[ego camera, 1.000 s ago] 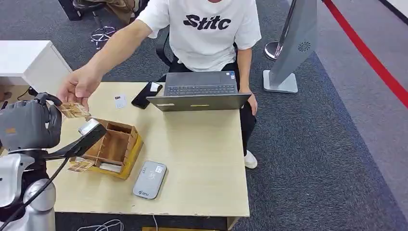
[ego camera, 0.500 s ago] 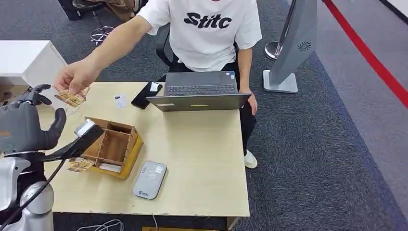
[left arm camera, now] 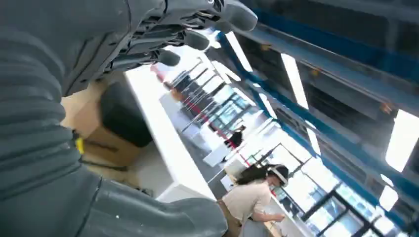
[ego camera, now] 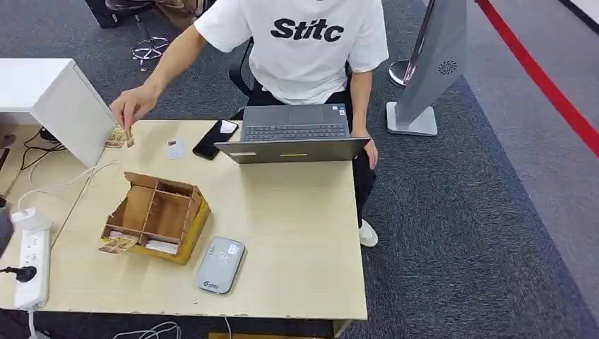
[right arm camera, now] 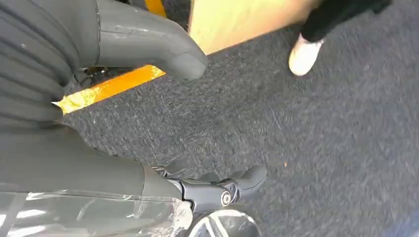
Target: Pass the card to the sensor for recognition and then transmit it.
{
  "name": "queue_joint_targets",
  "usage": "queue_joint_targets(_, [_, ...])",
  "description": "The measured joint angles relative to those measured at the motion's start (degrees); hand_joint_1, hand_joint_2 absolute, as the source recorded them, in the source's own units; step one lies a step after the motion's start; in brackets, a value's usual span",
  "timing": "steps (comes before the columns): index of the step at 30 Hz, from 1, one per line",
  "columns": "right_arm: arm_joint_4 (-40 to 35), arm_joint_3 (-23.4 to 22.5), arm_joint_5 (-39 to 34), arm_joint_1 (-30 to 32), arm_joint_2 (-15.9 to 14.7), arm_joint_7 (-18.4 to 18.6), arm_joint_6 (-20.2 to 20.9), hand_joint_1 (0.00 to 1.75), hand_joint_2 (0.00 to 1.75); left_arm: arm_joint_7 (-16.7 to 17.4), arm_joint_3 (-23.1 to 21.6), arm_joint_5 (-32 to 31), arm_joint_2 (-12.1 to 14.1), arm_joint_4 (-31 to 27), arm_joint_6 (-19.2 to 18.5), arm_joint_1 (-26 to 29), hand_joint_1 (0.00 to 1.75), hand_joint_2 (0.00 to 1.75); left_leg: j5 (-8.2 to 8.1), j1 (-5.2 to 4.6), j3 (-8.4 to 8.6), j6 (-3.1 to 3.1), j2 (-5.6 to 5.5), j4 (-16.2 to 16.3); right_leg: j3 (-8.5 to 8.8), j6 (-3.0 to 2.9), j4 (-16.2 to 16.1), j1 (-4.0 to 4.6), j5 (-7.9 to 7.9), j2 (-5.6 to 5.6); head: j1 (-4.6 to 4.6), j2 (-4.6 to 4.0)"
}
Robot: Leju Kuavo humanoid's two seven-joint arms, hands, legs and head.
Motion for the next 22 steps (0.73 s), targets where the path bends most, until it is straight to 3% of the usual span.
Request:
queue_joint_targets(2, [-1.3,0.3,-2.2,0.9,0.0,0.7,-2.1,0.00,1.75,1.2,5.1,1.3,-2.2,-2.4,6.7,5.1,0.00,1.75,-0.08,-0.02,0.08,0.04,0.02,0.0,0.00,-0.01,0.0,-0.01,-0.08,0.01,-0.02,0.00])
queue_joint_targets(5, [-2.8,0.9,-3.7,2.0,0.0,1.1,-3.7,0.00,1.75,1.9,7.0,-0.3,-4.5,-3.0,16.0,10.8,0.00,1.75,-0.09,-0.01,0.05,0.05,-0.19,0.0,0.04,0.11,0.0,0.00,-0.18,-0.20,0.00,0.00])
queue_joint_targets(6, [-3.2,1.1,-3.9,2.1,0.0,1.1,-4.0,0.00,1.75,2.3,7.2,-0.9,-5.0,-3.0,17.0,11.7,0.68,1.75,-0.09,-0.01,0.04,0.05,-0.26,0.0,0.09,0.11,0.0,0.00,-0.19,-0.25,0.00,0.00])
queue_joint_targets(7, [-3.4,1.3,-4.4,2.1,0.0,1.1,-4.2,1.75,1.75,4.0,7.3,-1.5,-5.4,-3.1,17.8,12.6,1.75,1.75,-0.09,-0.02,0.06,0.05,-0.25,0.0,0.12,0.11,0.0,-0.01,-0.19,-0.25,0.02,0.00])
queue_joint_targets(9, [-3.9,1.5,-5.4,2.2,0.0,1.4,-4.1,1.75,1.75,11.4,7.5,0.0,-6.1,-2.7,19.3,14.6,1.75,1.75,-0.10,-0.03,0.11,0.06,-0.18,0.0,0.12,0.10,0.0,-0.04,-0.17,-0.17,0.00,0.00])
queue_joint_targets(12, [-4.0,0.5,-5.3,2.0,0.0,1.6,-0.3,1.75,1.75,22.2,7.8,12.6,-7.0,3.0,23.8,17.3,1.75,1.75,-0.08,-0.04,0.16,0.04,-0.17,0.0,0.13,0.08,0.0,-0.05,-0.15,-0.17,-0.02,0.00])
queue_joint_targets(14, [-4.0,-0.8,-5.0,1.5,0.0,1.5,2.8,1.75,1.75,24.2,7.8,18.8,-7.6,8.7,27.6,18.4,1.75,1.75,-0.07,-0.02,0.17,0.04,-0.14,0.0,0.14,0.08,0.0,-0.03,-0.15,-0.15,-0.13,0.00])
queue_joint_targets(17, [-3.9,-2.0,-4.7,1.0,0.0,1.4,4.7,1.75,1.75,26.7,7.7,22.8,-8.2,14.5,30.7,19.4,1.75,1.75,-0.06,-0.07,0.19,0.04,-0.18,0.0,0.18,0.08,0.0,-0.05,-0.15,-0.17,-0.04,0.00])
queue_joint_targets(21, [-3.4,-3.7,-4.8,0.1,0.0,0.3,9.6,1.75,1.75,37.7,6.2,28.4,-8.6,24.0,35.2,19.2,1.75,1.75,-0.09,-0.08,0.22,0.06,-0.15,0.0,0.19,0.09,0.0,-0.08,-0.14,-0.15,-0.07,0.00])
queue_joint_targets(22, [-3.1,-4.1,-4.2,-0.3,0.0,0.1,10.9,0.00,1.75,39.4,5.9,30.2,-8.8,27.0,35.2,18.9,0.00,1.75,-0.10,-0.11,0.22,0.08,-0.15,0.0,0.19,0.10,0.0,-0.09,-0.14,-0.16,0.00,0.00])
